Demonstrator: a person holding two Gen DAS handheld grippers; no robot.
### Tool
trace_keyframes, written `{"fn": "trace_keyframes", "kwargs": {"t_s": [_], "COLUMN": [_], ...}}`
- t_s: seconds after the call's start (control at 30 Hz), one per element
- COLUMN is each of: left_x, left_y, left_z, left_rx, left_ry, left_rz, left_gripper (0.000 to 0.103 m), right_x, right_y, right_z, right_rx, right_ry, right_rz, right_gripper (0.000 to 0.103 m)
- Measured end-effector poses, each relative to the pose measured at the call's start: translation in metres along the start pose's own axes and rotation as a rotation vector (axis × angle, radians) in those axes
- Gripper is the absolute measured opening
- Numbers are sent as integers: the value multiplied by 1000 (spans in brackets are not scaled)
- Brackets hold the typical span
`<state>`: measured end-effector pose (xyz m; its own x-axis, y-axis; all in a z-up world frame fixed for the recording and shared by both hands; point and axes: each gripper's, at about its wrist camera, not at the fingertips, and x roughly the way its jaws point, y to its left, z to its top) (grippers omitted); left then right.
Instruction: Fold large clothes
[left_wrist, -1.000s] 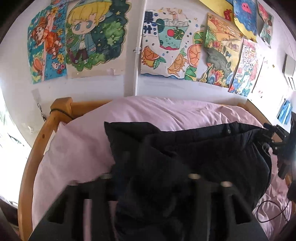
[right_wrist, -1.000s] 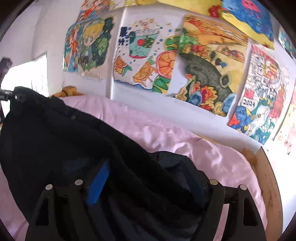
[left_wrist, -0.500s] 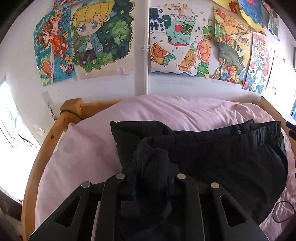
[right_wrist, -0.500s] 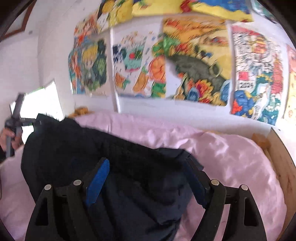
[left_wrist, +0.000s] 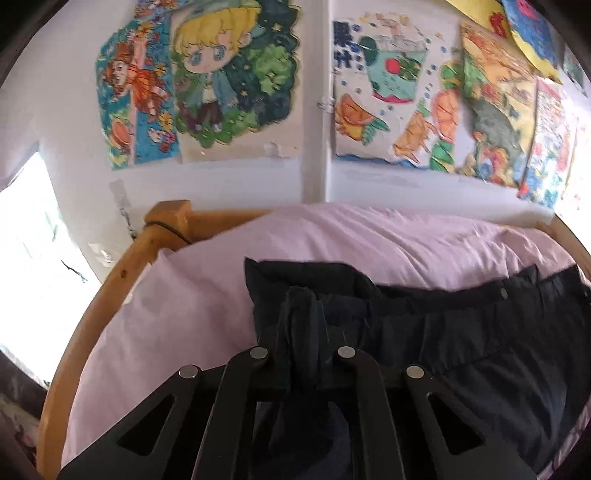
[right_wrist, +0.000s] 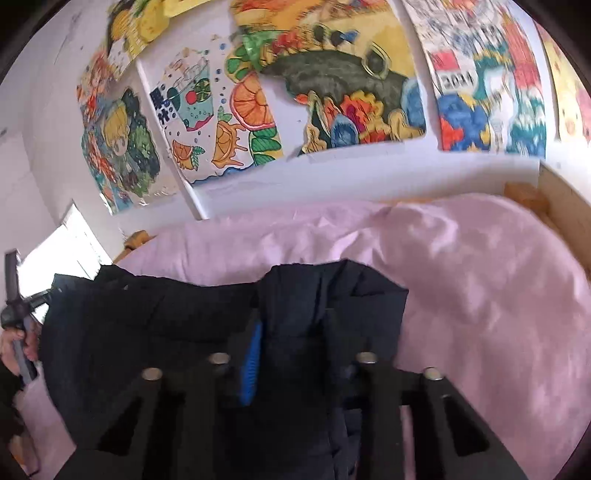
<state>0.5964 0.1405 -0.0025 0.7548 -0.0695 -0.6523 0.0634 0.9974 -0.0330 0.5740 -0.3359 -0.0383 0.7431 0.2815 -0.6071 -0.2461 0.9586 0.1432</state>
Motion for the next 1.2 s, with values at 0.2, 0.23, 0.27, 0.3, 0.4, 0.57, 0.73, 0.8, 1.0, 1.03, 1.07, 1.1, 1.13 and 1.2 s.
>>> {"fn": "trace_keyframes", "kwargs": {"t_s": [0.2,0.23,0.27,0.3,0.4,0.57,0.73,0.8,1.0,1.03,1.07,1.1,1.13,1.2], "left_x": [30,35,41,45,56,76,58,38,-25,-34,-41,-47,-50,-51], "left_y": [4,2,-2,-4,-8,-9,-5,0,1,-6,-14,-24,-38,-66], "left_z": [-3,-5,-8,-10,-15,-18,-14,-12,-22,-23,-25,-27,-30,-34], "left_rx": [-19,-8,15,32,61,64,32,-7,-106,-98,-83,-64,-34,43], "left_ry": [35,40,42,37,24,31,18,-4,-140,-148,-154,-162,-166,-167], "left_rz": [49,61,79,92,128,158,121,62,-57,-73,-91,-102,-108,-105], "left_gripper": [7,7,7,7,7,7,12,19,72,72,72,75,76,77], "right_x": [23,29,38,43,55,67,67,59,8,-3,-13,-20,-23,-26], "right_y": [1,1,0,-1,0,-4,-1,3,48,58,70,82,92,112], "right_z": [-3,-5,-9,-12,-17,-19,-19,-18,-17,-18,-18,-19,-20,-25], "right_rx": [-16,-12,-10,-13,-41,-48,-76,-92,-251,-269,-292,-319,-338,-382], "right_ry": [13,29,49,54,56,45,51,33,-169,-212,-240,-256,-266,-276], "right_rz": [-87,-99,-115,-127,-165,-199,-233,-243,-258,-256,-251,-231,-217,-188], "right_gripper": [23,23,23,23,23,24,32,35,90,91,91,93,94,98]}}
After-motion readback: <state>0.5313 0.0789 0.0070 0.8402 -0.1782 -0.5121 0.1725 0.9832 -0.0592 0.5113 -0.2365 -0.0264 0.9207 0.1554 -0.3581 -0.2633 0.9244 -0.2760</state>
